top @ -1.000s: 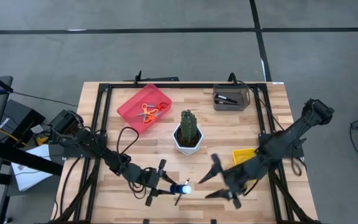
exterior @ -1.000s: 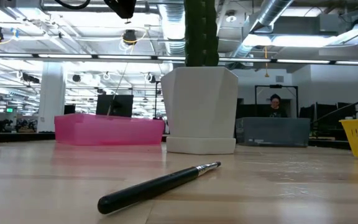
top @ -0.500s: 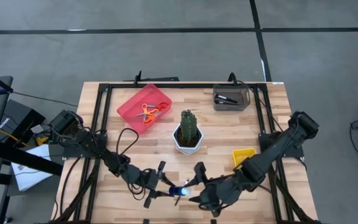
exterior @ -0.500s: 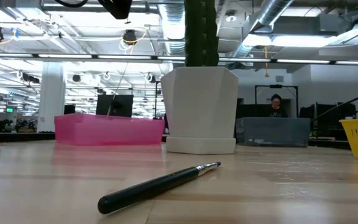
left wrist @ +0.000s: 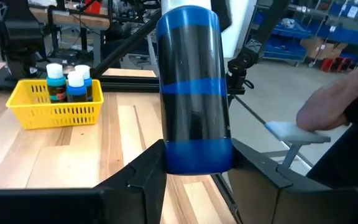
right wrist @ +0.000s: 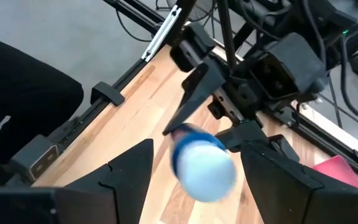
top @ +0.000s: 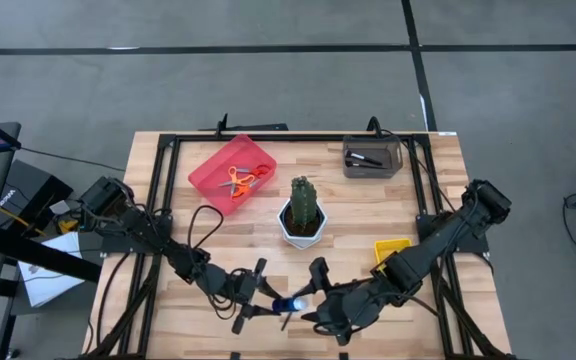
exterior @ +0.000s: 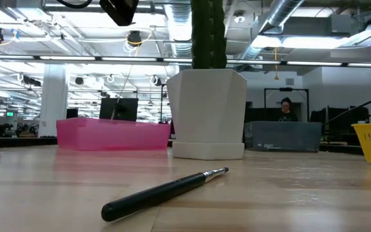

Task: Pick & Place Paint Supplies
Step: Put the blue paint bottle into the yellow bin, then put the foundation brush into the black bin

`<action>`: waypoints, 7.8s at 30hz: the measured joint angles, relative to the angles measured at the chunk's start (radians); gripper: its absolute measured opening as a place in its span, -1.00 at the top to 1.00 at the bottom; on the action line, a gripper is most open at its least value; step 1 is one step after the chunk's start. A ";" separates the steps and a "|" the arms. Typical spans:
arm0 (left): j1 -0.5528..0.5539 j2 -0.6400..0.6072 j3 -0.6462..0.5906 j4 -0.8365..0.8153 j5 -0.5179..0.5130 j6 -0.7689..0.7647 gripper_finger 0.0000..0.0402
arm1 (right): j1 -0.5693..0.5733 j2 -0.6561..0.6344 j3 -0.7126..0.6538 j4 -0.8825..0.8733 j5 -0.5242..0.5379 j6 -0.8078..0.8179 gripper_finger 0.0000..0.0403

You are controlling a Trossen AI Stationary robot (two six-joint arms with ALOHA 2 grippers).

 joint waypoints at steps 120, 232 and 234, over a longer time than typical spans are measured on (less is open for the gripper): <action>0.060 -0.301 0.000 -0.633 0.145 0.060 -0.11 | -0.104 -0.297 -0.002 -1.132 -0.330 0.950 0.45; 0.063 -0.311 0.000 -0.666 0.145 0.032 -0.11 | -0.218 -0.362 -0.428 -0.807 -0.298 0.888 -0.14; 0.063 -0.311 0.000 -0.666 0.145 0.033 -0.11 | -0.217 -0.362 -0.393 -0.766 -0.256 0.847 -0.14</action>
